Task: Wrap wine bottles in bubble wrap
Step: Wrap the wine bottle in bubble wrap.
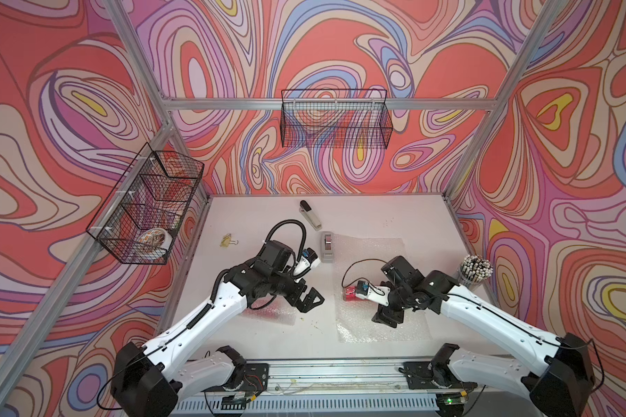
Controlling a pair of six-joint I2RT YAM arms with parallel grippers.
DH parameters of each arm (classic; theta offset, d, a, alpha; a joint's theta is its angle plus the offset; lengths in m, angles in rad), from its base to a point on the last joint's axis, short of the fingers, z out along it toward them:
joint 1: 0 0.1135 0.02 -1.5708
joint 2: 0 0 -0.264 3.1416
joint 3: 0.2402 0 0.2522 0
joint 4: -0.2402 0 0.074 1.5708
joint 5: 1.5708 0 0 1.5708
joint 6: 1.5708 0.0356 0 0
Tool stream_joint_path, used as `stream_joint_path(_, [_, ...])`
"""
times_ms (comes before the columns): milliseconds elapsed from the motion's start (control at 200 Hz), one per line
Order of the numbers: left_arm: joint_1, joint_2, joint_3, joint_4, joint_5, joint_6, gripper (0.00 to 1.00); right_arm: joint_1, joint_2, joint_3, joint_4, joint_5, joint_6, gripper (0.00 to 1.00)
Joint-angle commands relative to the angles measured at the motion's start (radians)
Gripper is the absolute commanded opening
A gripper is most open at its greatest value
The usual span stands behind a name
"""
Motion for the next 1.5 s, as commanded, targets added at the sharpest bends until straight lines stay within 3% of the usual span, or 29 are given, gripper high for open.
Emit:
stream_joint_path(0, [0.013, -0.013, -0.036, 0.041, 0.084, -0.105, 1.0, 0.062, -0.005, -0.061, 0.003, 0.108, -0.091, 0.73])
stream_joint_path(125, [0.018, -0.002, -0.06, 0.082, 0.131, -0.153, 1.0, 0.176, 0.005, -0.172, 0.02, 0.261, -0.154, 0.62])
stream_joint_path(275, [0.018, 0.009, -0.072, 0.097, 0.136, -0.16, 1.0, 0.202, 0.029, -0.199, 0.057, 0.26, -0.168, 0.58])
stream_joint_path(441, [0.02, 0.018, -0.07, 0.105, 0.144, -0.161, 1.0, 0.217, 0.099, -0.186, 0.114, 0.266, -0.166, 0.46])
stream_joint_path(641, [0.023, 0.011, -0.085, 0.103, 0.151, -0.151, 1.0, 0.256, 0.146, -0.161, 0.041, 0.184, -0.166, 0.48])
stream_joint_path(806, [0.026, 0.019, -0.092, 0.118, 0.158, -0.152, 1.0, 0.278, 0.138, -0.213, 0.062, 0.213, -0.161, 0.45])
stream_joint_path(1056, [0.027, 0.042, -0.086, 0.114, 0.157, -0.143, 1.0, 0.282, 0.222, -0.184, 0.121, 0.296, -0.158, 0.28])
stream_joint_path(1242, [0.03, 0.042, -0.094, 0.114, 0.156, -0.14, 1.0, 0.282, 0.221, -0.149, 0.106, 0.294, -0.161, 0.0])
stream_joint_path(1497, [0.032, 0.057, -0.074, 0.11, 0.162, -0.138, 1.0, 0.267, 0.168, -0.088, 0.093, 0.326, -0.157, 0.0])
